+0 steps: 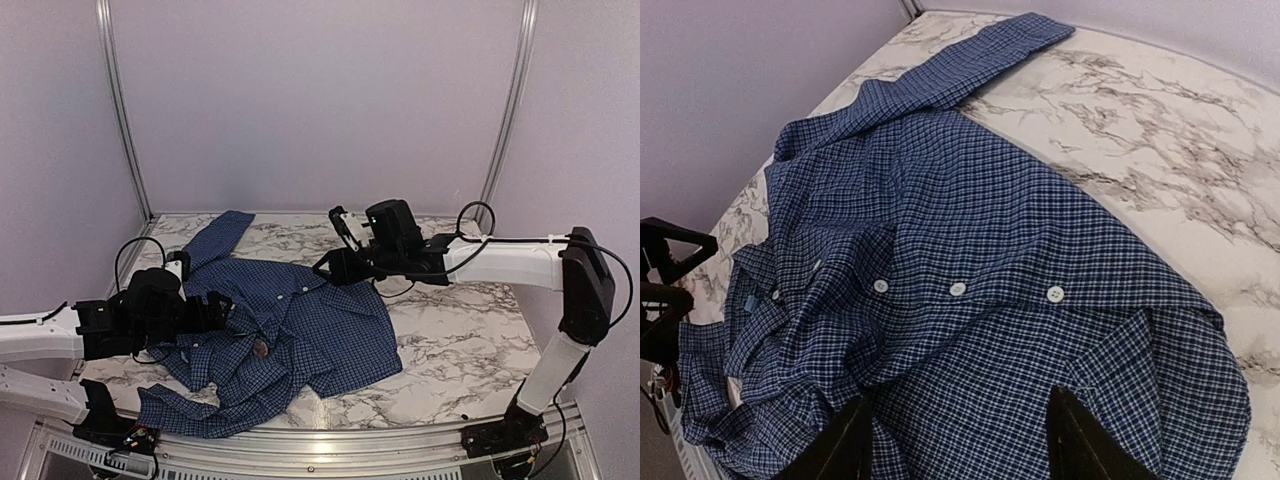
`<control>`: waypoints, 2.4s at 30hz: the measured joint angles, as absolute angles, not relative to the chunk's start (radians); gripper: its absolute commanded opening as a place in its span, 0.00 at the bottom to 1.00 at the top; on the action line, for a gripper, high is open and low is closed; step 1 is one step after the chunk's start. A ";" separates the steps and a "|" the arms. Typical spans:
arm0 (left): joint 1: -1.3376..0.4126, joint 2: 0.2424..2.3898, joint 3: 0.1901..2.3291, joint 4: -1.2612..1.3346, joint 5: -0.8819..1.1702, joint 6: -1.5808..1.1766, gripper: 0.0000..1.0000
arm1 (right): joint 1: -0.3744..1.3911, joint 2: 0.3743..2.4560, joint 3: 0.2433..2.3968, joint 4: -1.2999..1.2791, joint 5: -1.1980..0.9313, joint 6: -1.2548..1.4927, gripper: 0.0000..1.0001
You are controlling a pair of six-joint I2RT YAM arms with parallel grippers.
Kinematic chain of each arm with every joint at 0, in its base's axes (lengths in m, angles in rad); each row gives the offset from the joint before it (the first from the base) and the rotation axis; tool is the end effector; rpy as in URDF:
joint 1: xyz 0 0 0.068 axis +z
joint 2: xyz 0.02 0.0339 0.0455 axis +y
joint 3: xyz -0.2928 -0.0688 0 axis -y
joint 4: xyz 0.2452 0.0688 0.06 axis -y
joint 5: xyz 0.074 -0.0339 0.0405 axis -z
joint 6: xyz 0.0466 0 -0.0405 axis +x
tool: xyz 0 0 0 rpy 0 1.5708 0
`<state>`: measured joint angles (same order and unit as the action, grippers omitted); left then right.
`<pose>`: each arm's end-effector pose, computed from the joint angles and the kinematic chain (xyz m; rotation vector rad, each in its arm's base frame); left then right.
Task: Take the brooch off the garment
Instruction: Pick up the crumpled clothing from the center of the board.
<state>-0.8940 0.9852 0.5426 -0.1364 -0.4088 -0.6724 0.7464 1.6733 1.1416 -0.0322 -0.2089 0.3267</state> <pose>0.1417 -0.1468 0.2428 -0.0019 2.1369 -0.4986 0.2818 0.2738 0.2682 -0.5930 2.1636 0.8324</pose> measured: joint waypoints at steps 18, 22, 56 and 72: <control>-0.894 1.148 0.474 -0.141 -0.260 -0.753 0.91 | 1.092 1.968 1.449 -0.304 -0.053 0.171 0.65; -0.894 1.174 0.474 -0.131 -0.225 -0.740 0.91 | 1.103 2.000 1.478 -0.342 -0.015 0.170 0.64; -0.987 1.325 0.610 -0.287 -0.332 -0.684 0.30 | 1.095 2.078 1.554 -0.366 -0.074 0.247 0.00; -0.952 1.297 0.702 -0.289 -0.234 -0.691 0.29 | 1.055 1.996 1.519 -0.297 -0.195 0.307 0.00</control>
